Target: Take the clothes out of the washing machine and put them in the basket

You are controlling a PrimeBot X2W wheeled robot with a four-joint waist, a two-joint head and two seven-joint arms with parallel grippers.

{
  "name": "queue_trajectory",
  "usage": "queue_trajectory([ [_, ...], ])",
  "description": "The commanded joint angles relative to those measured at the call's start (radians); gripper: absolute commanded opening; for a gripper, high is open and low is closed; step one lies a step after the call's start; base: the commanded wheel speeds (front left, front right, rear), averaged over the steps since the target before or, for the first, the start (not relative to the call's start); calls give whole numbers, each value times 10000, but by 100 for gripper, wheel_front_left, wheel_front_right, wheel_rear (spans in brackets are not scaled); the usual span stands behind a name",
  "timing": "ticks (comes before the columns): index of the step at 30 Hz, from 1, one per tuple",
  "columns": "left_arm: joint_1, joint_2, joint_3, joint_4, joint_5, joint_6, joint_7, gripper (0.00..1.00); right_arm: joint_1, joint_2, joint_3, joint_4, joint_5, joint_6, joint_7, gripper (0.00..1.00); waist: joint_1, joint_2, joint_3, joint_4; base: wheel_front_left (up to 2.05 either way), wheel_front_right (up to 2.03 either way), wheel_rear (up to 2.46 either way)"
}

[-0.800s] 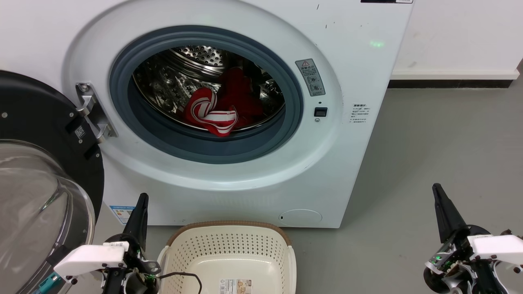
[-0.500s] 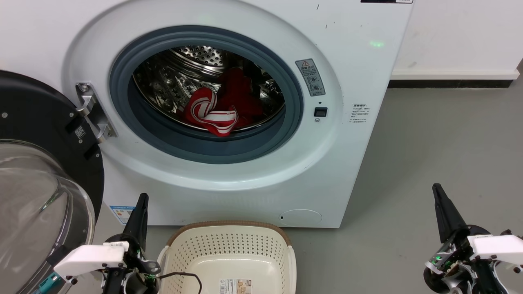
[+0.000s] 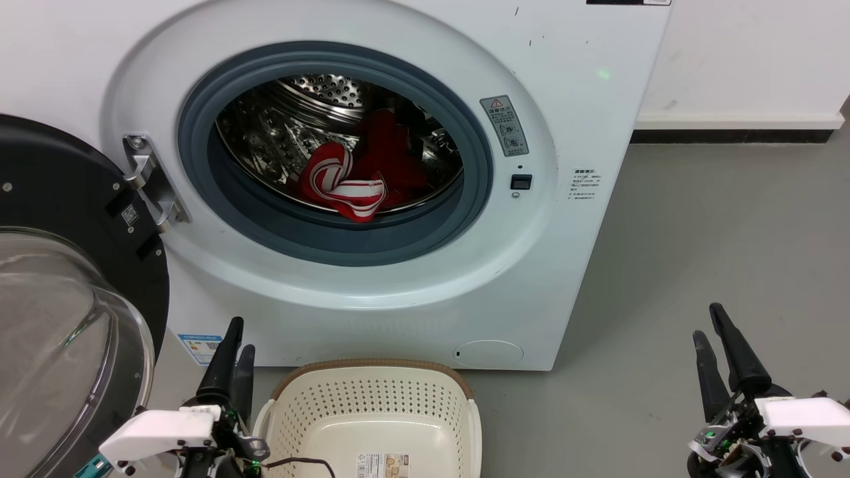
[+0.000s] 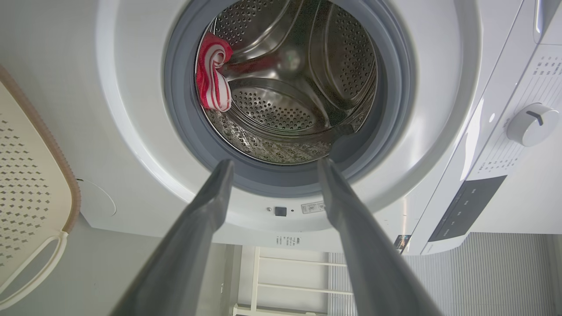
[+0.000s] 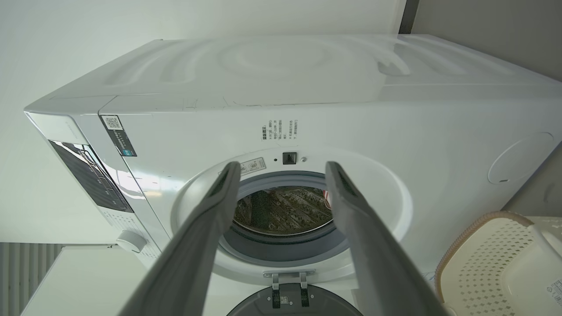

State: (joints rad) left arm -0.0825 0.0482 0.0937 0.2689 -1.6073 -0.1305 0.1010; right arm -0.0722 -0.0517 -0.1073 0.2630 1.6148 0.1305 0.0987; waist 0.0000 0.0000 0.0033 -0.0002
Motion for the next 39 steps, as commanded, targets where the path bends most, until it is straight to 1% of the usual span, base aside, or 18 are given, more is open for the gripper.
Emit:
queue_trajectory([
  [1, -275, 20, -175, -199, 85, -2, -123, 100, -160, -3, 64, -265, -107, 2, -114, 100, 0, 0, 2, -2, 0, 0, 0],
  [8, -407, 21, -541, -385, 440, -2, -476, 100, -9, -1, 145, -525, -543, 2, -460, 100, 0, 0, 3, 14, 0, 0, 0],
  [11, -439, 22, -624, -527, 833, -2, -617, 100, 45, -1, 164, -646, -945, 2, -599, 100, 0, 0, -1, 25, 0, 0, 0],
  [15, -464, 22, -680, -718, 1627, -2, -796, 100, 131, 0, 165, -825, -1648, 2, -778, 100, 0, 0, -10, 42, 0, 0, 0],
  [18, -460, 23, -737, -838, 2280, -2, -923, 100, 197, 0, 176, -980, -2423, 2, -907, 100, 0, 0, -23, 58, 0, 0, 0],
  [19, -477, 23, -802, -927, 3001, -2, -1047, 100, 246, 1, 189, -1169, -3342, 2, -1030, 100, 0, 0, -35, 77, 0, 0, 0],
  [27, -543, 24, -859, -1160, 4683, -2, -1358, 100, 404, 2, 347, -1661, -5677, 2, -1342, 100, 0, 0, -40, 117, 0, 0, 0],
  [31, -571, 25, -933, -1222, 5468, -2, -1507, 100, 459, 3, 401, -1787, -6641, 2, -1486, 100, 0, 0, -43, 132, 0, 0, 0],
  [32, -571, 25, -933, -1222, 5468, -2, -1507, 100, 459, 3, 401, -1787, -6641, 2, -1486, 100, 0, 0, -43, 132, 0, 0, 0],
  [33, -580, 25, -953, -1230, 5649, -2, -1542, 100, 477, 3, 409, -1810, -6876, 3, -1527, 100, 0, 0, -43, 135, 0, 0, 0],
  [34, -595, 25, -991, -1241, 6022, -3, -1614, 100, 496, 3, 426, -1877, -7335, 3, -1595, 100, 0, 0, -46, 140, 0, 0, 0],
  [39, -654, 25, -1081, -1231, 6908, -3, -1786, 100, 548, 4, 448, -1984, -8343, 3, -1764, 100, 0, 0, -49, 153, 0, 0, 0],
])
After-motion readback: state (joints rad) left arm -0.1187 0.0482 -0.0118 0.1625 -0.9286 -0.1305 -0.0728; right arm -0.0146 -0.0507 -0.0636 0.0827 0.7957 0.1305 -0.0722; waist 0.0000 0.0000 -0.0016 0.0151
